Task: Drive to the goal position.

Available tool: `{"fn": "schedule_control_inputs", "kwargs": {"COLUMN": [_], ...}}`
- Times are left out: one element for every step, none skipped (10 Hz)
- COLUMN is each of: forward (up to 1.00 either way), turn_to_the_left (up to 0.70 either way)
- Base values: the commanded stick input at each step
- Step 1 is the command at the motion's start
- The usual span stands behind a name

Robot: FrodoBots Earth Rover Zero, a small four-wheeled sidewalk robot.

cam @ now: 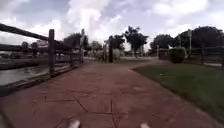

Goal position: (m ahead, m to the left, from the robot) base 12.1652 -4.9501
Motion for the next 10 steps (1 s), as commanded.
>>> {"fn": "schedule_control_inputs", "kwargs": {"forward": [0.70, 0.70, 0.70, 0.70, 0.70, 0.70, 0.70, 0.70, 0.70, 0.70], "turn_to_the_left": [0.01, 0.01, 0.01, 0.01, 0.01, 0.01, 0.01, 0.01, 0.01, 0.01]}}
